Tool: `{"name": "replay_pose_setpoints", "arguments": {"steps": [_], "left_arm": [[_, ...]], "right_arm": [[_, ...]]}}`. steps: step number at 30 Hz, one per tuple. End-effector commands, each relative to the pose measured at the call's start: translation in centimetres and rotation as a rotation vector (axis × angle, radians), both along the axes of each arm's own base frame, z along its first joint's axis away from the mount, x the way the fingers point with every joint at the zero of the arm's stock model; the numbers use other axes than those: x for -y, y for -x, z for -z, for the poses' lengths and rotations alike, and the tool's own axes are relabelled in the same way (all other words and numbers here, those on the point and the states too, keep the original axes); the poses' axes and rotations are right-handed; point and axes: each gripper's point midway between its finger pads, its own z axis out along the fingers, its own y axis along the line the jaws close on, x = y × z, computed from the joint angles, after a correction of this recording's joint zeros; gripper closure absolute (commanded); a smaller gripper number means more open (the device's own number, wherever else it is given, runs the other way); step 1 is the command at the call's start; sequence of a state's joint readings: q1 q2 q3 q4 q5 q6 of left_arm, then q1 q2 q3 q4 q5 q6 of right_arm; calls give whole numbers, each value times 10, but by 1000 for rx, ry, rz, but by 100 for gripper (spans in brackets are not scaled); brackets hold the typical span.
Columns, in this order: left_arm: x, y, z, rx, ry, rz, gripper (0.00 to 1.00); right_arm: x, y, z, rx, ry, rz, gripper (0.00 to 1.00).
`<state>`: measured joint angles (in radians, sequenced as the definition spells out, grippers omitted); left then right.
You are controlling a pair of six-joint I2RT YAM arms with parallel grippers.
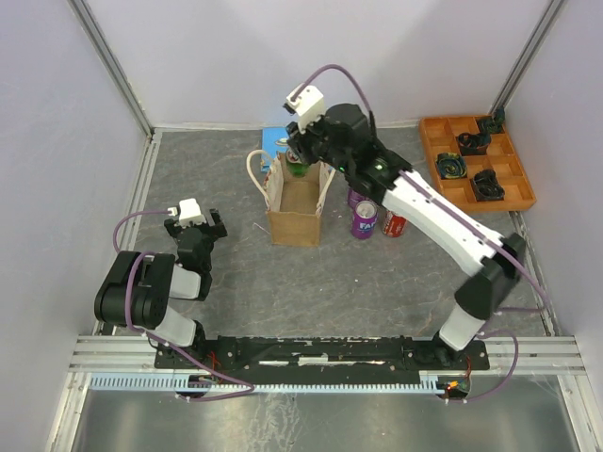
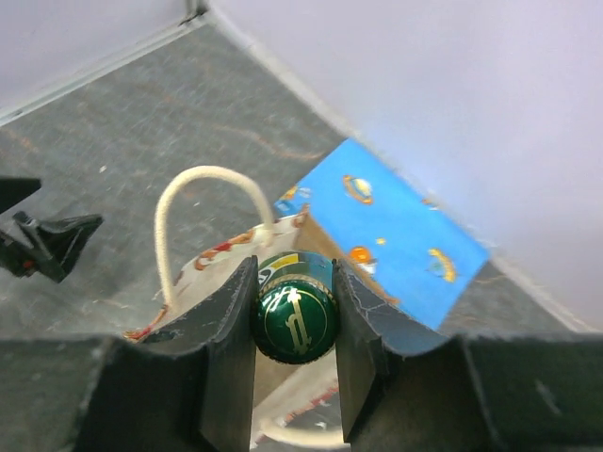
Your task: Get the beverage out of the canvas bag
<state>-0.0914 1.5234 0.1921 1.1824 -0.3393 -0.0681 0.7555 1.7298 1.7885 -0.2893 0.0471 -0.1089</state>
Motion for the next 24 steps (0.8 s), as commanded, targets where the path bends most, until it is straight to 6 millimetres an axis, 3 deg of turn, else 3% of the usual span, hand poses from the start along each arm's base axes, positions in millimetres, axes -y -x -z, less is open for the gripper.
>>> {"name": "replay_pose_setpoints", "arguments": {"steps": [1, 7, 13, 17, 24], "left_arm": [[-4, -8, -19, 59, -30, -15, 1], [-4, -8, -19, 59, -31, -17, 1], [-3, -8, -19, 59, -30, -14, 1], [-4, -8, -19, 59, -31, -16, 1], [-3, -8, -19, 59, -30, -14, 1]], "right_arm": [[70, 24, -164, 420, -265, 178, 100], [143, 42, -185, 527, -268, 416, 100], [206, 49, -170, 514, -245, 656, 100], [218, 46, -147, 442, -227, 693, 100], [196, 30, -97, 309, -179, 622, 100]]}}
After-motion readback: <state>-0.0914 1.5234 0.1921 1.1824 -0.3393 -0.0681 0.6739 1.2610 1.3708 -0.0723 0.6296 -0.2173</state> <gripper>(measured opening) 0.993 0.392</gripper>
